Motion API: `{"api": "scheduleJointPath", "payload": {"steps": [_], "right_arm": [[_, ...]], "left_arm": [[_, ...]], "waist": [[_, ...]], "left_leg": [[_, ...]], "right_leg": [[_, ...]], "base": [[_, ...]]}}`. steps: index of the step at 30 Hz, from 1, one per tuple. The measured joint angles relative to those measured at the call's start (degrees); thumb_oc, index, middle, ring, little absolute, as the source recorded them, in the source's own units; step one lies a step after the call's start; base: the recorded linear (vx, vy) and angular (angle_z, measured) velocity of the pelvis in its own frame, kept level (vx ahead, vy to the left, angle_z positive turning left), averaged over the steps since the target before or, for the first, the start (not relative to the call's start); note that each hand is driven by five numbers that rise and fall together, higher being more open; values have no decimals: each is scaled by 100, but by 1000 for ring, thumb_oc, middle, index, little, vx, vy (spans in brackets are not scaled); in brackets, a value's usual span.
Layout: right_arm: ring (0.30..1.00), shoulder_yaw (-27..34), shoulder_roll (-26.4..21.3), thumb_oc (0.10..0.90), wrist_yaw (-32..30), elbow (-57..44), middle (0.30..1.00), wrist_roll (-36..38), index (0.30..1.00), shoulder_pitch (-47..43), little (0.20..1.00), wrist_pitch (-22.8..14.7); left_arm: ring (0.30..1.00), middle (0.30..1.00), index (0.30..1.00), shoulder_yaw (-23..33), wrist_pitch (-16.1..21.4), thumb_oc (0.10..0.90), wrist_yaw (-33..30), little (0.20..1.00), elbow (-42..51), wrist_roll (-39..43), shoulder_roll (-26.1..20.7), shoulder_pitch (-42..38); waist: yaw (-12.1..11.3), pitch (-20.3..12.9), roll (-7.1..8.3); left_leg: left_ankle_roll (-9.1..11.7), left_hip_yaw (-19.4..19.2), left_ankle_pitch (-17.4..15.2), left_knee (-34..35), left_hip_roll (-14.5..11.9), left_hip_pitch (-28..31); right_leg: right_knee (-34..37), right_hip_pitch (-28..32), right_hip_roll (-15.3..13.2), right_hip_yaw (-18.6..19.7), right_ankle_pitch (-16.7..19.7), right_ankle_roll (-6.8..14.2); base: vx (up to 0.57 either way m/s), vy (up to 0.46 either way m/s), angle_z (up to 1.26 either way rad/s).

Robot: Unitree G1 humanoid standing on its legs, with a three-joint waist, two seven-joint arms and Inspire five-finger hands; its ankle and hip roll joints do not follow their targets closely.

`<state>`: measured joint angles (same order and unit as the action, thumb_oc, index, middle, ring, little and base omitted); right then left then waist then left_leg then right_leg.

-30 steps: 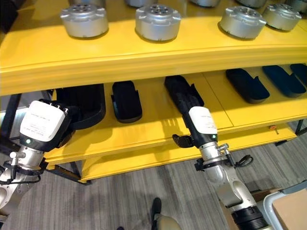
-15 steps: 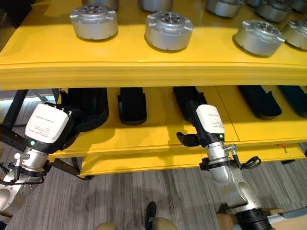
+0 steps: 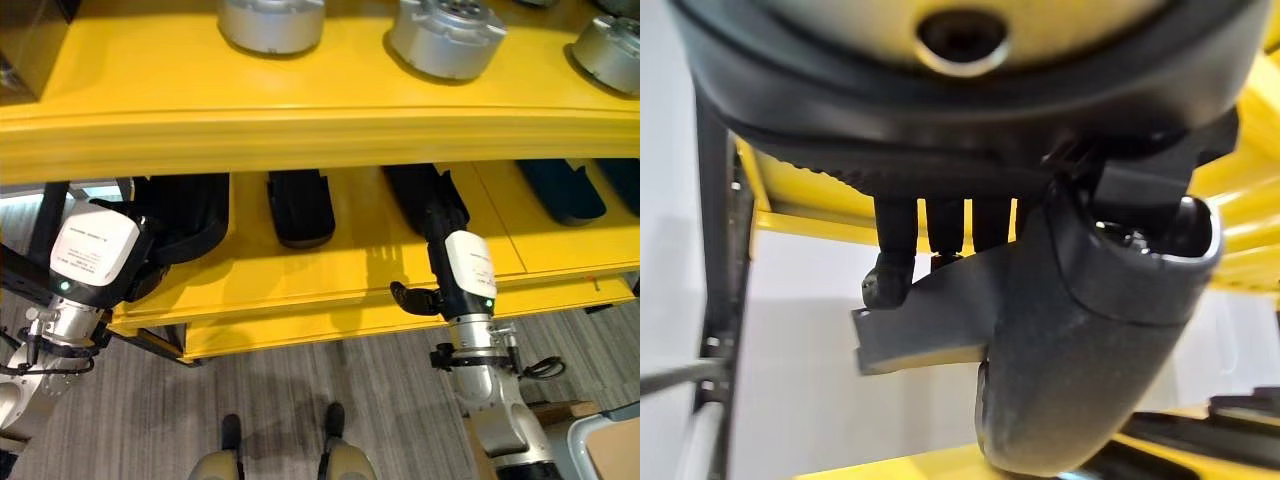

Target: Move parts from the plastic box to the shelf.

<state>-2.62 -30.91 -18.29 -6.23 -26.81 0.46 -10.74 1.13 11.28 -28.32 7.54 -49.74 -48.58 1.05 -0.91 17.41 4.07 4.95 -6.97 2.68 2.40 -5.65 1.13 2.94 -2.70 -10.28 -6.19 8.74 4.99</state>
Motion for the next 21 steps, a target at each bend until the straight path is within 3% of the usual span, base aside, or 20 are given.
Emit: {"api": "scheduleJointPath", "payload": {"steps": [2,9,21], "right_arm": [[1000,-62,0,900,0,-21,1000,-1,1000,-6,1000,-1],[1000,-68,-20,900,0,-21,1000,-1,1000,-213,1000,16],[1000,-80,-23,900,7,-17,1000,1,1000,-269,1000,72]], "left_arm": [[300,300,300,52,-10,400,0,300,3,0,0,-5],[300,300,300,66,-30,400,4,300,6,-7,4,-2],[300,300,300,-234,-325,400,25,300,-541,-77,281,5]], "waist": [[-37,-18,30],[-54,-23,38],[222,-71,75]], "left_leg": [[-7,-52,0,21,16,18],[70,-211,-29,211,-164,386],[133,-268,-13,216,-279,394]], "right_leg": [[68,17,-7,11,82,122],[190,262,186,91,87,130],[193,218,292,110,63,103]], "base": [[53,21,-6],[39,-2,-12],[10,-8,-4]]}}
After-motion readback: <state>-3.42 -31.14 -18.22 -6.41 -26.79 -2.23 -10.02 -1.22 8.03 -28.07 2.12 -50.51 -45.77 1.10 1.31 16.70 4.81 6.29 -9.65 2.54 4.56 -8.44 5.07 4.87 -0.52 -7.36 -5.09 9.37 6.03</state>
